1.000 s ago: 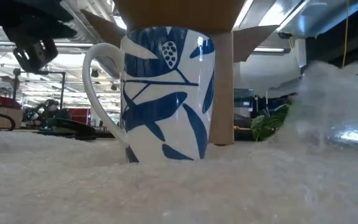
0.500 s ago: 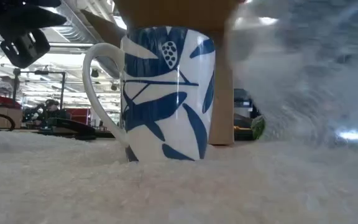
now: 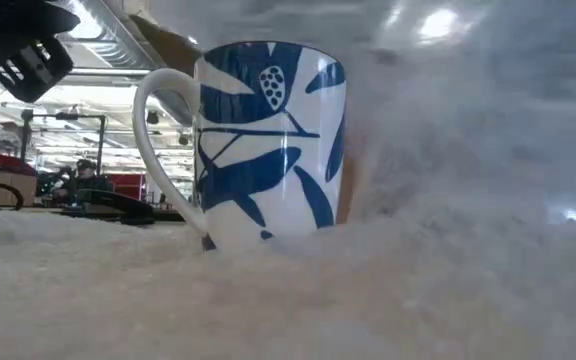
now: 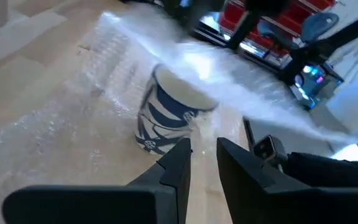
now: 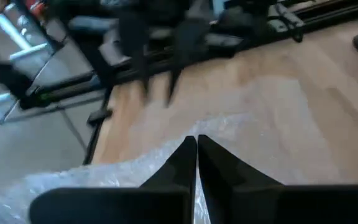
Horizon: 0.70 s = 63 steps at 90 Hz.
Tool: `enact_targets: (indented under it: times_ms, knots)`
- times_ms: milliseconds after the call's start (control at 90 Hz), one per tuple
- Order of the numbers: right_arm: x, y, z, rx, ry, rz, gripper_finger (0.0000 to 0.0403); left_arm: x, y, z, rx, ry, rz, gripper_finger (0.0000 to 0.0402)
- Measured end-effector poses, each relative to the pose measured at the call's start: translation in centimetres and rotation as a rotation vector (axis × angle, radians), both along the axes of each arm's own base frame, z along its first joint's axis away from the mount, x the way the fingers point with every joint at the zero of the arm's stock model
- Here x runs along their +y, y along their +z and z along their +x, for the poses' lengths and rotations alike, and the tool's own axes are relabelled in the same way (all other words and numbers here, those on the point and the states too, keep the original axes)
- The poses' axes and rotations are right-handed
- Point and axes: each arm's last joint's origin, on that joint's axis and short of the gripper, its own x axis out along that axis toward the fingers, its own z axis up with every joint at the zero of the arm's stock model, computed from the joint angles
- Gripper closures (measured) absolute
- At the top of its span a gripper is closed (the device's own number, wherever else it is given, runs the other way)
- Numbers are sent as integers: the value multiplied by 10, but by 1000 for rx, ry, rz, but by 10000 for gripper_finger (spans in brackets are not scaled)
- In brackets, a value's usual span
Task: Wrap mug
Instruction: Wrap the blue mug with bubble wrap
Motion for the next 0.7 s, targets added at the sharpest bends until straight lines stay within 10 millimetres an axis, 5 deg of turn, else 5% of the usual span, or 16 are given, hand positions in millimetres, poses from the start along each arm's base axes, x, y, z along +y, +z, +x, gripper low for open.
enact_targets:
  times_ms: [356, 700]
  knots:
    - [-16, -18, 23, 49, 14, 86, 394, 7, 3, -21, 73, -22, 81, 341]
    - [-16, -14, 25, 5, 13, 104, 279, 26, 16, -37, 78, -40, 146, 341]
